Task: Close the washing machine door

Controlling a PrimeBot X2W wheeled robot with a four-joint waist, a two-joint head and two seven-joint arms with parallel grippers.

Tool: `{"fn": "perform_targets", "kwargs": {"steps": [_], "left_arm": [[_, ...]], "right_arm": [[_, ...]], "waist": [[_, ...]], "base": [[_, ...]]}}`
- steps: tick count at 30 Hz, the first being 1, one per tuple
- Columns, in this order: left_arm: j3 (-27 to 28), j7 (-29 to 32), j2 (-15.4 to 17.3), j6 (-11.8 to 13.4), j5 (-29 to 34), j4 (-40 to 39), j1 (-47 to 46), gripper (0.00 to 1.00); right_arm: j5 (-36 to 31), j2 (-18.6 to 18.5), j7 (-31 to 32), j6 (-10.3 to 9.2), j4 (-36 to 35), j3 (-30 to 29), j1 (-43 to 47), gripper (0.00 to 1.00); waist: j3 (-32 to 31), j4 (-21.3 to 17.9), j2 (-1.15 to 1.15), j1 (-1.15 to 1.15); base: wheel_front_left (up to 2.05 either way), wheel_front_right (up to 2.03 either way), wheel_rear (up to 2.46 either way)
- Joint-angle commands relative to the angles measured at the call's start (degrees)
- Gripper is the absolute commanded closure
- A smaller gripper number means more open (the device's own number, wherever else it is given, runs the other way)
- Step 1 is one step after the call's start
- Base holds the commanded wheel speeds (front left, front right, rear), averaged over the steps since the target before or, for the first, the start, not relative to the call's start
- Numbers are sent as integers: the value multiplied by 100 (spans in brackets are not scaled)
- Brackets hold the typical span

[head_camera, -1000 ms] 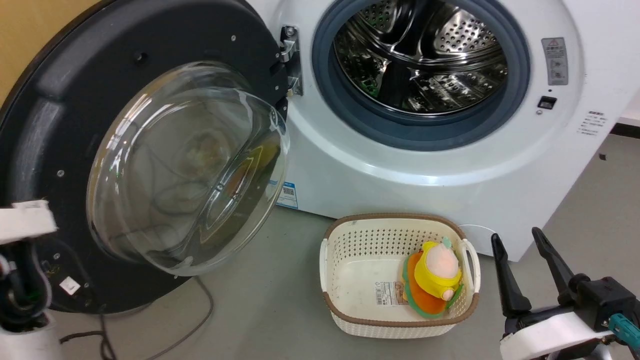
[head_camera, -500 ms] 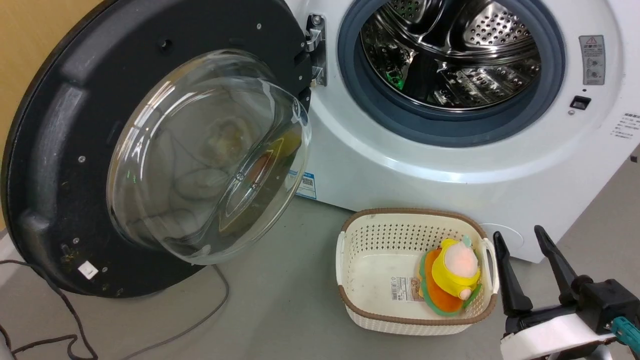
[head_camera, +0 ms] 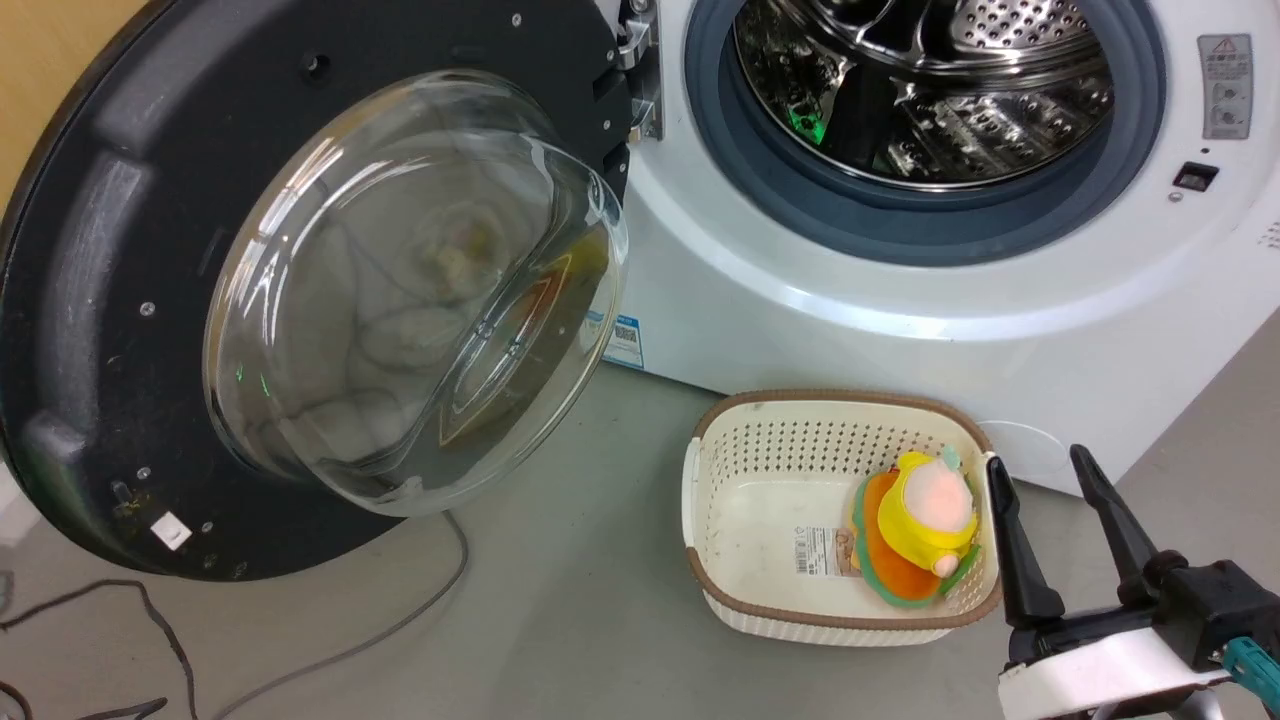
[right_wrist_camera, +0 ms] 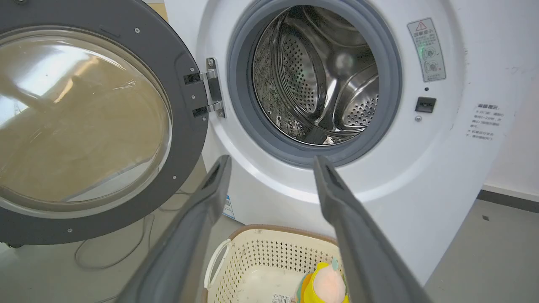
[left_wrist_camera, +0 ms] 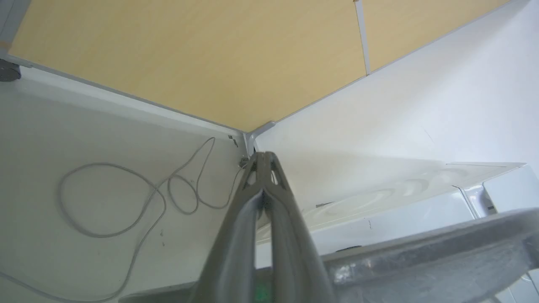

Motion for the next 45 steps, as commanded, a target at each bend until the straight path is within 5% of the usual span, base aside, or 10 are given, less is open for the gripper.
{"fn": "perform_targets", "kwargs": {"steps": [1,12,27,36,45], "left_arm": [[134,93,-7,-79,-214,131,-128,100],[24,768,-266,-341,-783,530,-159,100],[-873,2179,-730,-440,-2041,-668,612,100],[-2030,2957,-869,-495,-2815,-2283,1511,100],[-3519,3011,-900,-495,-2833,-3186,2050,100]], "right_arm": [[-29,16,-59,3,-32,13,-108,0],[-68,18,-190,4,-35,112,-144,0],[32,21,-370,4,-6,210,-106,0],[119,23,-474,5,6,220,-50,0],[200,23,-474,5,42,255,-52,0]], "waist": [[44,18,0,0],[174,223,0,0],[81,641,0,0],[-47,782,0,0],[-246,419,0,0]], "base": [[0,0,0],[0,0,0],[0,0,0],[0,0,0],[0,0,0]]}}
